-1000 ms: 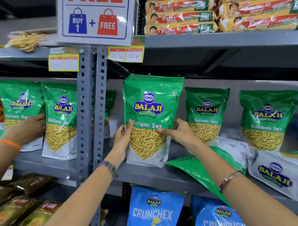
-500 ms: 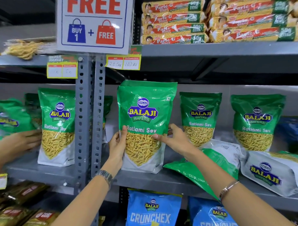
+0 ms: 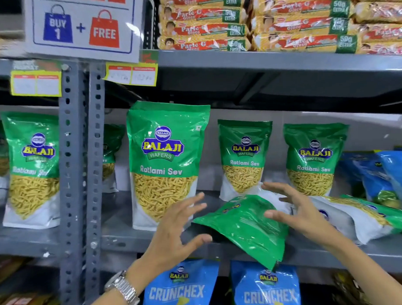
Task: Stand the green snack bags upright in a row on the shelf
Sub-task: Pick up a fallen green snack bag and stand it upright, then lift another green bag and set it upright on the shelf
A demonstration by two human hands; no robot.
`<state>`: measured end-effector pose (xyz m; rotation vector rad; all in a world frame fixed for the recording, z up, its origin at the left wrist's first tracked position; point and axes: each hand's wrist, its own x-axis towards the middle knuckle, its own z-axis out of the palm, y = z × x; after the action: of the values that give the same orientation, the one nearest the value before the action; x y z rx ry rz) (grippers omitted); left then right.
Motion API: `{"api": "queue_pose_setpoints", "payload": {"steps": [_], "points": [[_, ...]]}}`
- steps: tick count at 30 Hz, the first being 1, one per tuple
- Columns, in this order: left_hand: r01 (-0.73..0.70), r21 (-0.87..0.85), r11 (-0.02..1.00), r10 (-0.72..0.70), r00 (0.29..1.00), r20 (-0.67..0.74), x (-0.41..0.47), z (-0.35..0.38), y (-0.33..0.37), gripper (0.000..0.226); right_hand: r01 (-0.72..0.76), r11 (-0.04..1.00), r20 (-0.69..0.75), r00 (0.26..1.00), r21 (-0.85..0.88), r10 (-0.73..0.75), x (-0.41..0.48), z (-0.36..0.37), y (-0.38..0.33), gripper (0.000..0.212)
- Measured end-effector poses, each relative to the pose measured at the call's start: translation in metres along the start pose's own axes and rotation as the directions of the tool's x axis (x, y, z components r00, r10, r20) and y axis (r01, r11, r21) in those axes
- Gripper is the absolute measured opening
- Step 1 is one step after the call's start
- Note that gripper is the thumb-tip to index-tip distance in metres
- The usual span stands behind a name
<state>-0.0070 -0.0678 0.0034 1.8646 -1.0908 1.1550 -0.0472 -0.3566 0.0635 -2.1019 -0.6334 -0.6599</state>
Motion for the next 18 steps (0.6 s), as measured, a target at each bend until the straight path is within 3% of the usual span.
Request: {"api": "queue_pose_setpoints", "payload": {"steps": [3,9,12,18], "points": [[0.083,0.002,0.997,-0.082,0.988,0.131,0.002,0.012,0.001,0.057,-0.039,0.998,-0.009,0.999,-0.047,0.038,-0.014,-0.022,0.017,0.053],[0.172,-0.044,0.984,-0.165,0.978,0.125,0.014,0.018,0.0,0.025,-0.021,0.993,0.158,0.987,-0.119,0.04,-0.007,-0.034,0.024,0.064],[0.248,-0.066,0.967,-0.245,0.968,0.048,0.021,0.021,0.004,0.02,-0.052,0.996,0.22,0.973,-0.07,0.066,-0.002,-0.037,0.024,0.064],[0.272,0.007,0.962,-0.26,0.925,-0.276,0.064,0.028,0.021,0.021,-0.034,0.999,0.295,0.955,0.001,0.032,0.003,-0.039,0.023,0.046]]}}
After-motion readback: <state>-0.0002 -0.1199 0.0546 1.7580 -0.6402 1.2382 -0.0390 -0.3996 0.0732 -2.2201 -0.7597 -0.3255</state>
